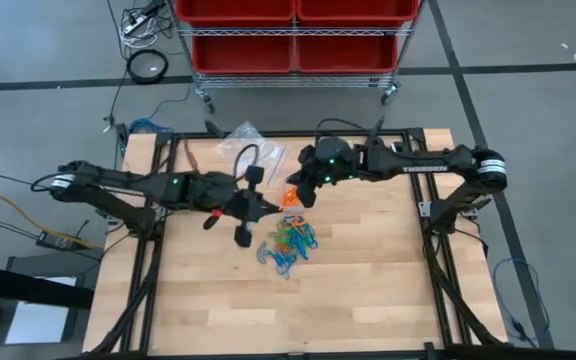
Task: Sort rubber bands
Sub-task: Put the orange rubber band into the transparent zip bag
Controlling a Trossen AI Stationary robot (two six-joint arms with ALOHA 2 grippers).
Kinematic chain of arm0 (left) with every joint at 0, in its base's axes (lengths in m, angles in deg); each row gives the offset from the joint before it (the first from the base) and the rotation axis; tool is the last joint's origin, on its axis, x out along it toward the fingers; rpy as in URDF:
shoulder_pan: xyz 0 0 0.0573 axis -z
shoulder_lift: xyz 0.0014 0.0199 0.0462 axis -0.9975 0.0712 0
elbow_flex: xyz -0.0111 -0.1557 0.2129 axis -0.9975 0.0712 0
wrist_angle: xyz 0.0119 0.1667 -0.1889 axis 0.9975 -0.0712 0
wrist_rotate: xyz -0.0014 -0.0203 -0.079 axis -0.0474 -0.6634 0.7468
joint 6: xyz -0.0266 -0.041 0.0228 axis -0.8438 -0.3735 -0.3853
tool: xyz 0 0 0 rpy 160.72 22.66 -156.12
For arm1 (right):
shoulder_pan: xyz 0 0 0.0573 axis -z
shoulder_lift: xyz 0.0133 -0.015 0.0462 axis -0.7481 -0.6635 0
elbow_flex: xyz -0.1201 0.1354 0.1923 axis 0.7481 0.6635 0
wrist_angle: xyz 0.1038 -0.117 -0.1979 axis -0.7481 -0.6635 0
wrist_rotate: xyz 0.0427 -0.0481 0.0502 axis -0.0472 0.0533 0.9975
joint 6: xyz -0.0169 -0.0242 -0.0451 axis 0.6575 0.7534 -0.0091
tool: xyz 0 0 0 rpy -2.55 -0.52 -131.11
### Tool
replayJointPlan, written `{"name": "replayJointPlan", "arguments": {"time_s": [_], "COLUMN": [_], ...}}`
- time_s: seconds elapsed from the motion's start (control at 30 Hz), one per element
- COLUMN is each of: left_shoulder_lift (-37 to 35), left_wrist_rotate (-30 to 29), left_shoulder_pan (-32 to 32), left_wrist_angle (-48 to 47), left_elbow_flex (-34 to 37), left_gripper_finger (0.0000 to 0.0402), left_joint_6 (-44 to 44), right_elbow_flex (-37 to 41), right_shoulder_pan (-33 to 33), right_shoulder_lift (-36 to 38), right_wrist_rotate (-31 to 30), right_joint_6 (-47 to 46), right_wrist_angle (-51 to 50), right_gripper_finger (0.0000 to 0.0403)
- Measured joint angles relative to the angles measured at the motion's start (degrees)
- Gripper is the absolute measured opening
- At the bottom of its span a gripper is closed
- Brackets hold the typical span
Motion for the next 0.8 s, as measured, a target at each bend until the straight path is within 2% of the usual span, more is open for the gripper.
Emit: {"name": "replayJointPlan", "arguments": {"time_s": [0.2, 0.47, 0.57, 0.8], "left_shoulder_lift": [3.57, 5.02, 5.03, 4.81], "left_wrist_rotate": [-0.02, -3.99, -4.09, -5.77], "left_shoulder_pan": [-2.46, -3.14, -3.14, -3.12], "left_wrist_angle": [-5.75, -7.10, -7.61, -8.33], "left_elbow_flex": [-0.21, -0.26, -0.26, -0.26], "left_gripper_finger": [0.0001, 0.0008, 0.0038, 0.0140], "left_joint_6": [0.58, 1.73, 1.58, -1.48], "right_elbow_flex": [-0.04, 0.00, 0.00, 0.00], "right_shoulder_pan": [0.02, 0.02, 0.02, 0.00], "right_shoulder_lift": [-3.06, -2.95, -2.84, -2.84], "right_wrist_rotate": [1.25, 1.74, 1.78, 2.17], "right_joint_6": [-1.68, -1.70, -1.63, -1.62], "right_wrist_angle": [5.85, 5.37, 5.70, 5.73], "right_gripper_finger": [0.0000, 0.0000, 0.0000, 0.0000]}}
